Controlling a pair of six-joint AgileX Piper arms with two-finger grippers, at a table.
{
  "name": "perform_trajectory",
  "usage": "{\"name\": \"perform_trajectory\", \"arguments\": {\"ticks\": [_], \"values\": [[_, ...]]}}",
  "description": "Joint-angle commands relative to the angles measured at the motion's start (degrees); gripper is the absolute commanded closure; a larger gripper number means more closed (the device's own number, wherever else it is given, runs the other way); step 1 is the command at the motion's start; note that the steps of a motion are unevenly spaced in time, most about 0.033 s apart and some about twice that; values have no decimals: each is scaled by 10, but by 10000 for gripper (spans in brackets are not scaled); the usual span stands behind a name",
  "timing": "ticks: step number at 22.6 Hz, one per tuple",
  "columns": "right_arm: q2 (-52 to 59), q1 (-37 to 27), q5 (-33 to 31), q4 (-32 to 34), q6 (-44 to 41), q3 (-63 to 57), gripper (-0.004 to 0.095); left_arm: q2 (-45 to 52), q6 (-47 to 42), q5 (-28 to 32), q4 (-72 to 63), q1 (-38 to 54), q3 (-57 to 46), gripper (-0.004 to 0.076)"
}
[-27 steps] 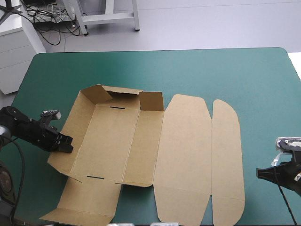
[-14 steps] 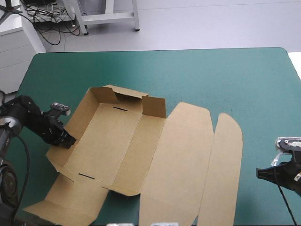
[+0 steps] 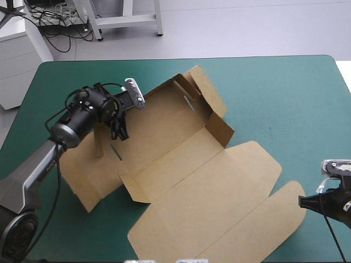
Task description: Fold the box
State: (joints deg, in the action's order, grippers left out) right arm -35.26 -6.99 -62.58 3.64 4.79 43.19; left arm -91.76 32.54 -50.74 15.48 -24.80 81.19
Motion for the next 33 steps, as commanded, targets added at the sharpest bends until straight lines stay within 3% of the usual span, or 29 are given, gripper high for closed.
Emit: {"name": "perform_trajectory", "arguments": {"ticks": [1,9,20,28,33], "values": [[-4,-5,28,5,-1,13,928,21,-21,86,115,-73,24,734],[-4,-5,28,5,-1,13,928,21,-98,168,305,-202,24,734],[-4,-5,28,5,-1,13,928,8,-284,201,420,-253,17,734],[-4,-5,27,-2,-1,13,928,-3,-539,201,736,-303,-86,734],[-4,-5,28,-8,5,13,928,-5,-552,199,756,-303,-114,734]]}}
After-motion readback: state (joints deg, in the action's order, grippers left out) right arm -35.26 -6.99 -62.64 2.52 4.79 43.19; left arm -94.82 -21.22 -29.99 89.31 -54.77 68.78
